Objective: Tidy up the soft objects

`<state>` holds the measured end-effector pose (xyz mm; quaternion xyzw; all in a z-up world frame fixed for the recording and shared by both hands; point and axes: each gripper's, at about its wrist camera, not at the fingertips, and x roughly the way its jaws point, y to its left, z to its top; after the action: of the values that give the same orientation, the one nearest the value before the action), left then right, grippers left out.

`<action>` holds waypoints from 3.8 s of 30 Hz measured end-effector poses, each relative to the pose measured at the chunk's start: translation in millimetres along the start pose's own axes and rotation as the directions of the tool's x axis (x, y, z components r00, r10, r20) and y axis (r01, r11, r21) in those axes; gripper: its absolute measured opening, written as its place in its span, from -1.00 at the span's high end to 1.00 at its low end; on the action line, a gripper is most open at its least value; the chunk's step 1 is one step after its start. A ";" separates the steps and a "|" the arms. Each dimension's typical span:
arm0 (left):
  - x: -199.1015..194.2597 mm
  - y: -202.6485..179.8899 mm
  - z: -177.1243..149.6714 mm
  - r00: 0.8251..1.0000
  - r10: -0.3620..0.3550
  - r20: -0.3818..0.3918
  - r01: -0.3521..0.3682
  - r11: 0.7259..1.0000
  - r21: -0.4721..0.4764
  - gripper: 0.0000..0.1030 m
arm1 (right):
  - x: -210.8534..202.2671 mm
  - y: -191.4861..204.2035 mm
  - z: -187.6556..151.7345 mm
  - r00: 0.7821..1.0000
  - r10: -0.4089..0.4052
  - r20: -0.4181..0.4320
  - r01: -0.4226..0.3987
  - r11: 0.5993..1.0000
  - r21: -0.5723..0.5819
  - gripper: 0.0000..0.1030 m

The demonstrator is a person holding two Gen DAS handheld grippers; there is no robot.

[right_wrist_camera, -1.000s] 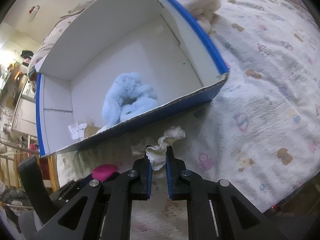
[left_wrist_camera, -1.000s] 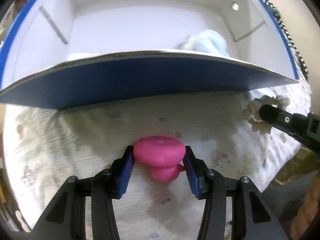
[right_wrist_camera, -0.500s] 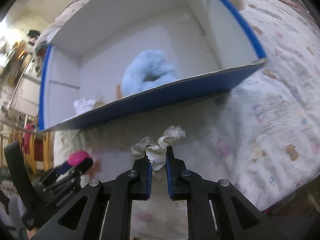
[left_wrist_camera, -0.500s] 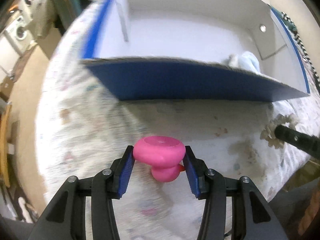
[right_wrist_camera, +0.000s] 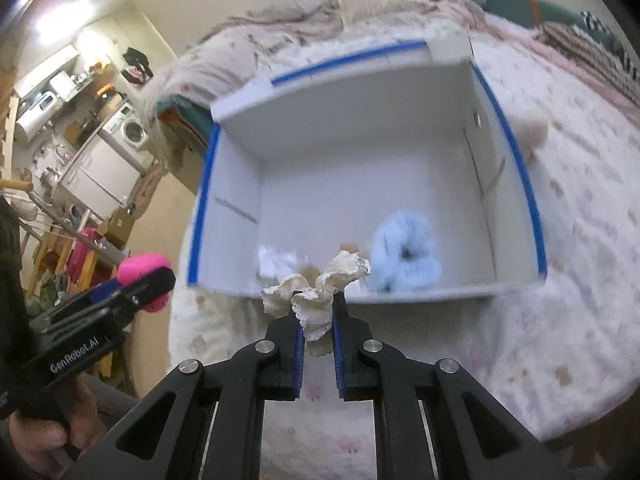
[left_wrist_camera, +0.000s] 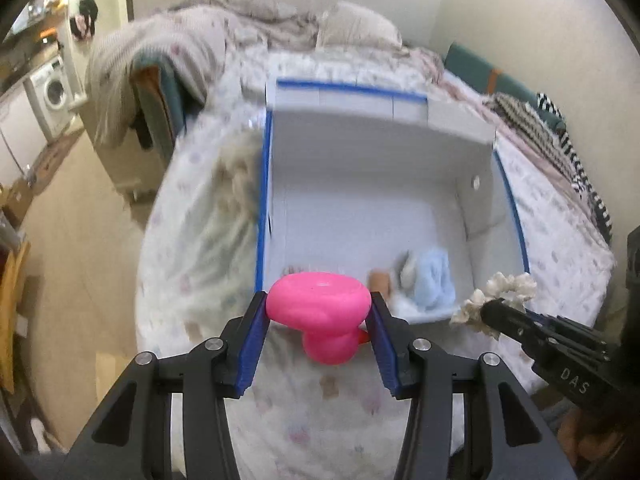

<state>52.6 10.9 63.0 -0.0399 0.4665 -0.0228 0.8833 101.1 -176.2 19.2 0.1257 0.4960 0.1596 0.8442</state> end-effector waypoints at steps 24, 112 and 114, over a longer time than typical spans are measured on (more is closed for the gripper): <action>137.0 -33.0 33.1 0.996 -0.052 -0.078 0.051 0.999 -0.006 0.13 | 97.7 -39.1 53.8 0.994 -0.050 -0.102 0.058 0.996 0.074 0.73; 21.6 4.7 -50.6 0.980 0.049 0.193 -0.041 0.998 -0.047 -0.99 | -2.6 7.1 -31.2 0.937 -0.216 0.274 0.247 0.966 -0.082 -1.00; 21.9 0.9 -50.6 0.980 0.045 0.194 -0.039 0.999 -0.037 -0.99 | -1.2 6.9 -31.0 0.937 -0.221 0.272 0.252 0.964 -0.082 -1.00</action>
<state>23.2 7.7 16.5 -0.0465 0.3790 0.0075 0.9242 72.3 -168.7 8.0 0.0357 0.3825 0.0674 0.9208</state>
